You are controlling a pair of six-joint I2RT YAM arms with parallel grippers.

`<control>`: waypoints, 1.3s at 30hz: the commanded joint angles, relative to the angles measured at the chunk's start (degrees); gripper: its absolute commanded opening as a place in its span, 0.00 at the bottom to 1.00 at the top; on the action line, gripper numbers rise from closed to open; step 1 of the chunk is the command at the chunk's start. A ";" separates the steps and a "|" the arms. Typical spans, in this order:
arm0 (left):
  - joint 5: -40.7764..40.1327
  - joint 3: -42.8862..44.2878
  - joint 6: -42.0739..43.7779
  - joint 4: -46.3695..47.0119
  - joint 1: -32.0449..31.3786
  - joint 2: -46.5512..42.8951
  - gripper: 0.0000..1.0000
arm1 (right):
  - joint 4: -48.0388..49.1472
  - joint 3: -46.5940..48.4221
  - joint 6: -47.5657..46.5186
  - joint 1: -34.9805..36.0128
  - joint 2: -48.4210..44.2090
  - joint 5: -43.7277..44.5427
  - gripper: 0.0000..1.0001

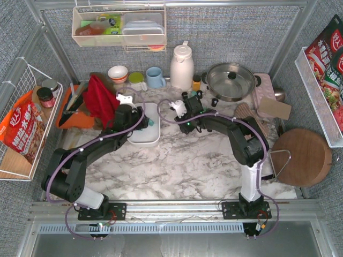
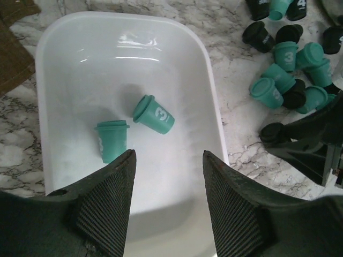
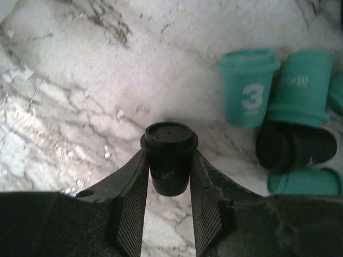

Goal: Mix the coffee capsules in the storage basket

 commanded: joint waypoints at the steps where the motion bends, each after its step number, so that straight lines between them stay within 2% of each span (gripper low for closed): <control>1: 4.96 -1.51 1.57 7.60 -0.76 -0.41 0.62 | 5.02 -4.36 1.30 -0.24 -4.93 -2.34 0.31; 3: 7.87 -2.63 4.54 11.51 -2.03 -0.21 0.62 | 6.78 -6.90 3.64 -0.62 -8.50 -4.88 0.29; 9: 8.40 -4.00 15.34 17.45 -8.11 0.02 0.67 | 13.50 -15.56 13.21 -2.26 -19.15 -13.21 0.20; 10: 9.05 -4.27 17.41 18.21 -8.75 0.06 0.74 | 14.86 -16.95 15.16 -2.52 -20.58 -14.50 0.18; 11: 9.88 -4.90 19.27 19.57 -9.47 0.00 0.88 | 16.44 -18.58 17.21 -2.73 -21.82 -16.20 0.17; 12: 10.61 -6.00 21.48 22.31 -10.24 -0.20 0.98 | 18.12 -19.99 19.33 -2.97 -22.85 -17.26 0.17; 13: 10.95 -7.44 24.31 25.01 -11.18 -0.53 0.99 | 20.02 -22.43 21.46 -3.16 -23.86 -18.29 0.17; 15: 11.32 -11.78 30.88 33.02 -13.38 -1.32 0.99 | 23.36 -25.36 25.19 -3.47 -25.37 -20.31 0.17; 18: 14.94 -20.04 39.78 50.51 -15.16 -0.48 0.99 | 25.27 -26.95 29.17 -3.49 -26.24 -23.05 0.17; 22: 18.63 -26.76 46.29 70.74 -16.25 4.02 0.99 | 24.65 -25.99 33.79 -3.52 -25.74 -25.30 0.17; 25: 20.30 -27.96 47.59 78.57 -16.84 7.41 0.99 | 23.81 -24.41 36.45 -3.31 -24.86 -28.17 0.17; 39: 20.76 -22.88 50.67 78.60 -19.73 13.28 0.99 | 23.81 -23.79 36.67 -1.45 -26.37 -31.07 0.18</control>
